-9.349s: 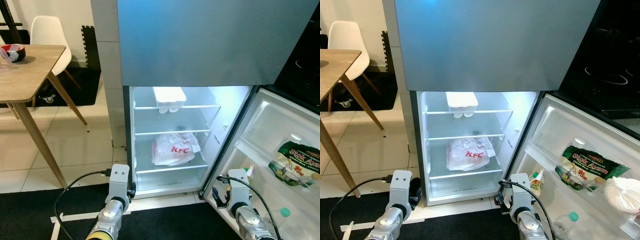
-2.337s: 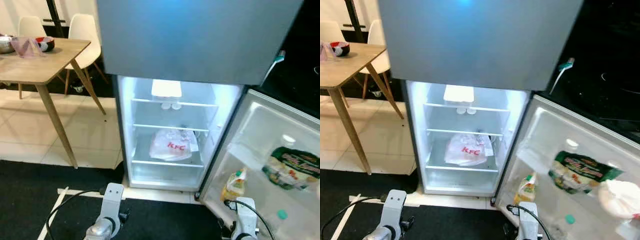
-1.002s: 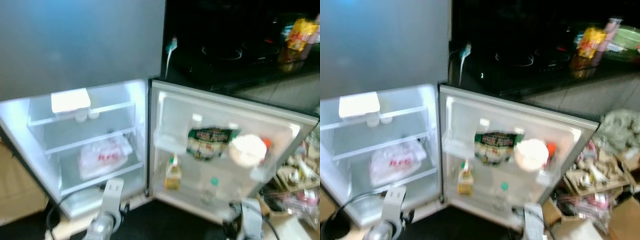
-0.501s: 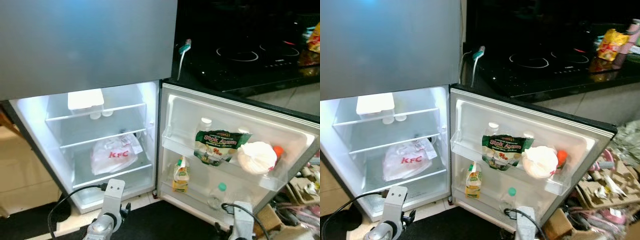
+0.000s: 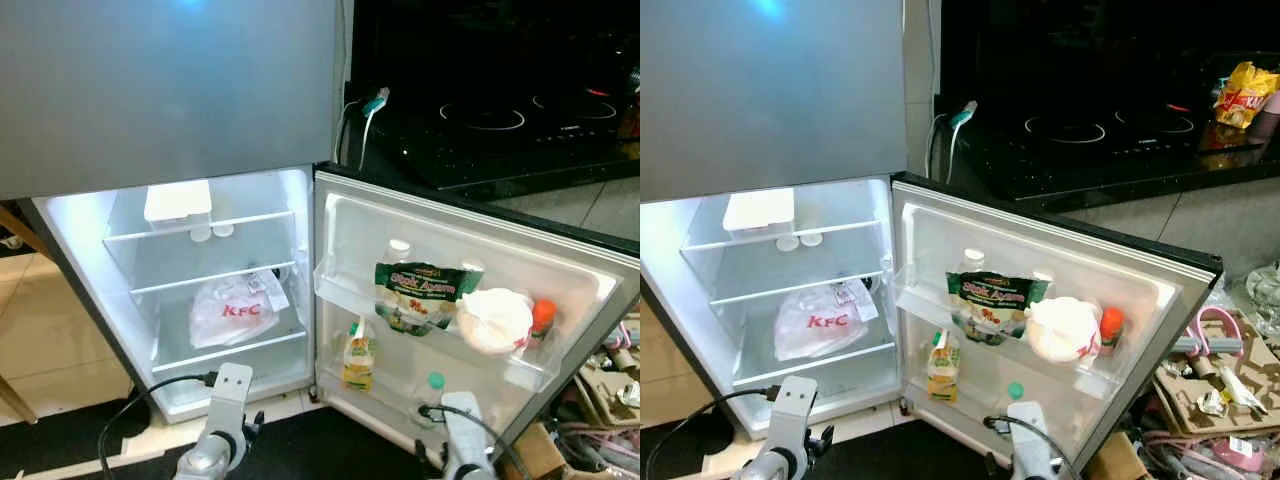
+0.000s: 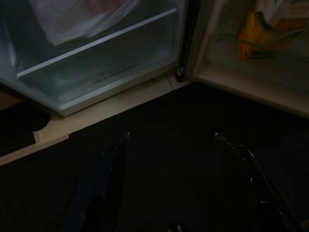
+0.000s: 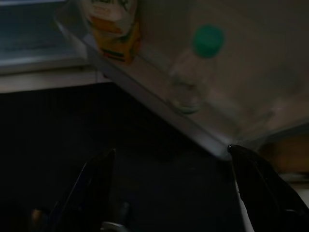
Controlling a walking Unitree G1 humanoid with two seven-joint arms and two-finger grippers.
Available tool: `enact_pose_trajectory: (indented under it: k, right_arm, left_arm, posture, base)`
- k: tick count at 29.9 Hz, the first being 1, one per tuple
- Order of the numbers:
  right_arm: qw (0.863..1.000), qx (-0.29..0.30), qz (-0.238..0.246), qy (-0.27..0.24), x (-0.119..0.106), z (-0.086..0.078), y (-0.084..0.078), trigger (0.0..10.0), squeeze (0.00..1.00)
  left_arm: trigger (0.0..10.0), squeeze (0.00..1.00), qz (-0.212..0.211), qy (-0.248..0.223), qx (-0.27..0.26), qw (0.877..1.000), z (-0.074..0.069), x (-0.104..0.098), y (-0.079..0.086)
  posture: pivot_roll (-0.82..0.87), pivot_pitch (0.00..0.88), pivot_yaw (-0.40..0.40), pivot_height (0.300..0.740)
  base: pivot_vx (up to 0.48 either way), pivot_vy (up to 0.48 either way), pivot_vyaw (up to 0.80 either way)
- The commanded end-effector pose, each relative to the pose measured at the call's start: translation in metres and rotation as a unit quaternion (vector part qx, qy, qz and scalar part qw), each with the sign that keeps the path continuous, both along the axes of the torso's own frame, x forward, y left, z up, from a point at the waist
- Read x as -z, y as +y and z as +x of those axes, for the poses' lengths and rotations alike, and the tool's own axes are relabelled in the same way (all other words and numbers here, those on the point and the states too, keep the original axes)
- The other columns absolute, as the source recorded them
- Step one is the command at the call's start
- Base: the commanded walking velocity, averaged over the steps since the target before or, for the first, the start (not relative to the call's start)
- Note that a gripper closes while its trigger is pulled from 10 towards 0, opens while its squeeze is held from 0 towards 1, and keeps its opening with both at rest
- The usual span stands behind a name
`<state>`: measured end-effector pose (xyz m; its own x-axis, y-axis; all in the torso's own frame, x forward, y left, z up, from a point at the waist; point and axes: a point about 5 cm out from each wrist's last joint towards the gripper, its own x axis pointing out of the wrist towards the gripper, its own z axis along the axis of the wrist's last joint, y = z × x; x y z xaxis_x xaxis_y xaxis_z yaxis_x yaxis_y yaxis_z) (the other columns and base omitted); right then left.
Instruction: Restocking fridge
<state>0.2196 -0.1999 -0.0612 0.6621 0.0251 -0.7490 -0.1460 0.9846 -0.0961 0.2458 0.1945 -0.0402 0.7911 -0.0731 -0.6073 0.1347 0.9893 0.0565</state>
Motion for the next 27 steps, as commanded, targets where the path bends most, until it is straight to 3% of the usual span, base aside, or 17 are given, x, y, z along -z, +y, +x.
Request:
enact_pose_trajectory:
  k: [1, 2, 4, 5, 6, 11, 16, 19, 20, 21, 26, 27]
  right_arm:
    - [1.0, -0.023, 0.003, -0.009, -0.005, 0.006, -0.006, 10.0, 0.0]
    - [0.998, -0.061, 0.008, -0.03, -0.015, 0.018, -0.007, 0.0, 0.0]
    - [0.995, -0.089, 0.011, -0.044, -0.023, 0.026, -0.007, 0.0, 0.0]
    - [0.986, -0.143, 0.023, -0.084, -0.046, 0.052, -0.004, 0.0, 0.0]
    - [0.982, -0.16, 0.025, -0.099, -0.056, 0.062, -0.003, 0.0, 0.0]
    - [0.974, -0.191, 0.03, -0.12, -0.071, 0.074, 0.0, 0.0, 0.0]
    - [0.954, -0.244, 0.086, -0.155, -0.092, 0.083, 0.012, 0.0, 0.0]
    - [0.931, -0.305, 0.101, -0.175, -0.114, 0.089, 0.018, 0.0, 0.0]
    - [0.931, -0.305, 0.101, -0.175, -0.114, 0.089, 0.018, 0.0, 0.0]
    - [0.922, -0.328, 0.087, -0.185, -0.127, 0.094, 0.019, 0.0, 0.0]
    - [0.914, -0.346, 0.09, -0.192, -0.138, 0.096, 0.021, 0.0, 0.0]
    - [0.904, -0.368, 0.087, -0.199, -0.149, 0.098, 0.023, 0.0, 0.0]
  left_arm:
    - [10.0, 0.0, 0.006, -0.004, -0.006, 1.0, -0.001, -0.001, 0.006]
    - [10.0, 0.0, 0.006, -0.004, -0.005, 1.0, -0.001, -0.001, 0.006]
    - [10.0, 0.0, 0.007, -0.005, -0.004, 1.0, -0.001, -0.001, 0.006]
    - [10.0, 0.0, 0.007, -0.007, -0.004, 1.0, 0.0, -0.002, 0.006]
    - [10.0, 0.0, 0.006, -0.008, -0.004, 1.0, 0.001, -0.002, 0.006]
    - [10.0, 0.0, 0.001, -0.013, -0.005, 1.0, 0.001, -0.003, 0.008]
    - [10.0, 0.0, -0.024, -0.031, 0.013, 0.999, 0.003, -0.007, 0.007]
    - [10.0, 0.0, -0.037, -0.059, 0.067, 0.995, 0.008, -0.014, -0.001]
    - [10.0, 0.0, -0.037, -0.059, 0.067, 0.995, 0.008, -0.014, -0.001]
    - [10.0, 0.0, -0.036, -0.076, 0.111, 0.99, 0.014, -0.02, -0.01]
    - [10.0, 0.0, -0.038, -0.088, 0.133, 0.986, 0.018, -0.025, -0.016]
    - [10.0, 0.0, -0.041, -0.097, 0.153, 0.983, 0.021, -0.028, -0.02]
  posture:
    - [0.0, 0.0, -0.03, 0.738]
    - [0.0, 0.0, -0.027, 0.738]
    - [0.0, 0.0, -0.027, 0.738]
    - [0.0, 0.0, -0.024, 0.738]
    - [0.0, 0.0, -0.025, 0.738]
    - [0.0, 0.0, -0.026, 0.738]
    - [0.0, 0.0, -0.024, 0.738]
    - [-0.01, 0.0, -0.02, 0.738]
    - [-0.01, 0.0, -0.02, 0.738]
    - [-0.01, 0.0, -0.02, 0.738]
    - [0.0, 0.0, -0.02, 0.738]
    - [0.0, 0.0, -0.02, 0.738]
  base:
    - [0.0, 0.0, 0.0]
    - [0.0, 0.0, 0.0]
    - [0.0, 0.0, 0.0]
    - [0.0, 0.0, 0.0]
    - [0.0, 0.0, 0.0]
    - [0.0, 0.0, 0.0]
    - [0.0, 0.0, 0.0]
    - [0.0, 0.0, 0.0]
    - [0.0, 0.0, 0.0]
    - [0.0, 0.0, 0.0]
    - [0.0, 0.0, 0.0]
    - [0.0, 0.0, 0.0]
